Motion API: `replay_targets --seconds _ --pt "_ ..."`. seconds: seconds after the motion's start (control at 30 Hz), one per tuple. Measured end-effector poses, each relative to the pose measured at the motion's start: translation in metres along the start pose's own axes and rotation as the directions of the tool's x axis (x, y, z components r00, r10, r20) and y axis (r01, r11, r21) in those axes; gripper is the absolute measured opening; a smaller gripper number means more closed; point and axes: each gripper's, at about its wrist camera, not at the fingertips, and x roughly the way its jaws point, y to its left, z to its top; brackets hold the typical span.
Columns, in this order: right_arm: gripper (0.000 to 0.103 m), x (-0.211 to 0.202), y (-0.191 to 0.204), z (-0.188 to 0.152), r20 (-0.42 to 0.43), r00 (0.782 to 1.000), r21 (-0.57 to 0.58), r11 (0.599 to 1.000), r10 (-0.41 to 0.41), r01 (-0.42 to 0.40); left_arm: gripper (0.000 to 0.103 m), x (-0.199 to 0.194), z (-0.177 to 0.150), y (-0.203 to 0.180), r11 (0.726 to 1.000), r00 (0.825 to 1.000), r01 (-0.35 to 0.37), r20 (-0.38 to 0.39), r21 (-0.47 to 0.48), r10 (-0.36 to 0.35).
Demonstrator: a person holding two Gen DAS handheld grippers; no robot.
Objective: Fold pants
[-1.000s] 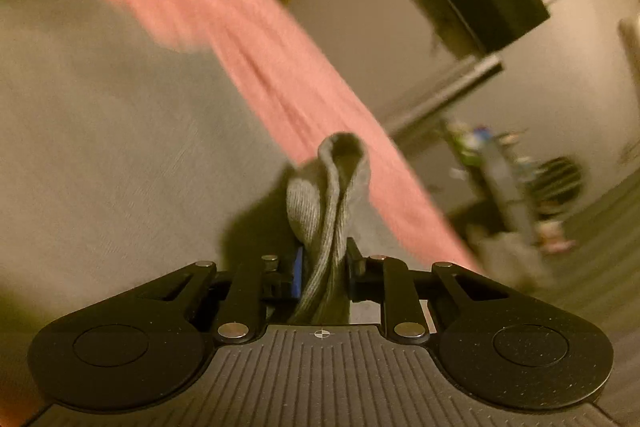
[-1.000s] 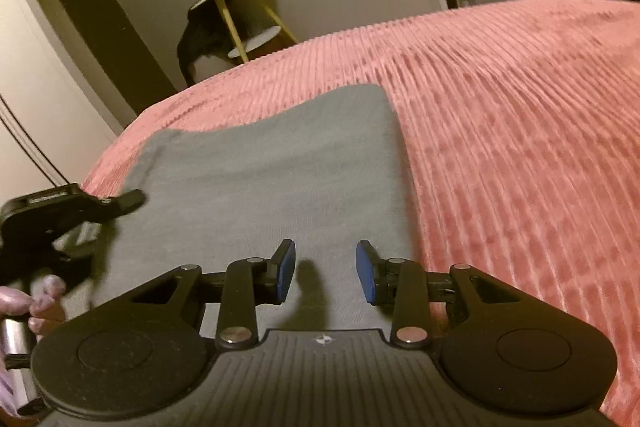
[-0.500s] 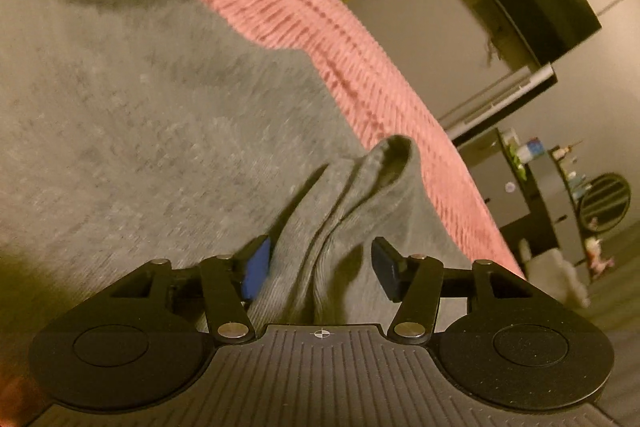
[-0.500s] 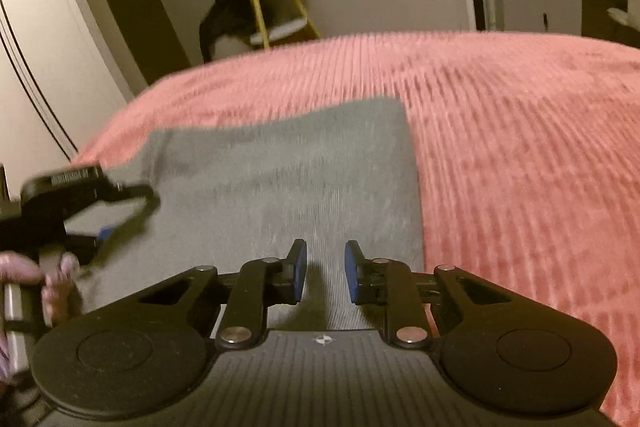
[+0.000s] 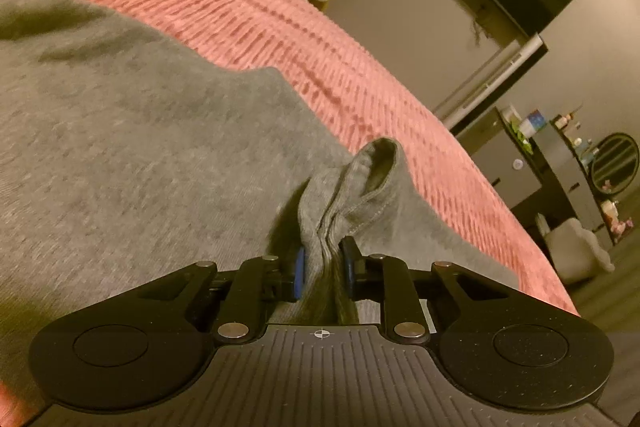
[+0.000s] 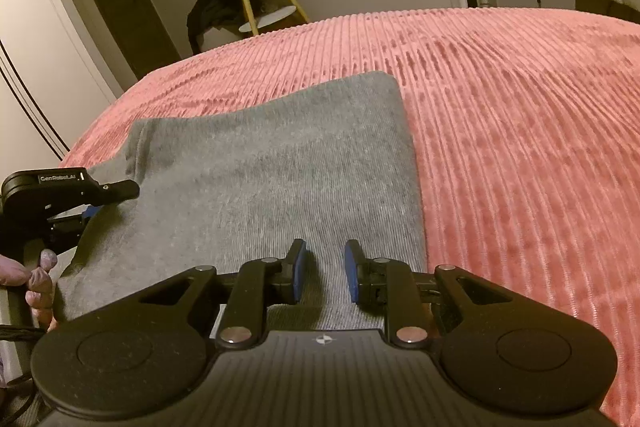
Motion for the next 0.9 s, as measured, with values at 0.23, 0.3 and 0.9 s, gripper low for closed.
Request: replay_targets --seconds 0.23,0.3,0.9 --pt "0.022 0.001 -0.003 0.001 -0.004 1.000 0.012 1.000 0.010 -0.010 0.046 -0.008 0.001 0.006 0.998 0.998 -0.068 -0.018 -0.018 0.068" --pt "0.022 0.001 -0.004 0.001 -0.005 1.000 0.017 1.000 0.014 -0.014 0.048 -0.009 0.001 0.009 0.998 0.998 -0.060 -0.035 -0.028 0.059" --pt "0.033 0.000 -0.003 0.001 0.003 0.999 0.022 0.999 0.043 -0.043 0.023 0.013 0.000 0.032 0.979 0.981 0.097 -0.151 -0.182 -0.125"
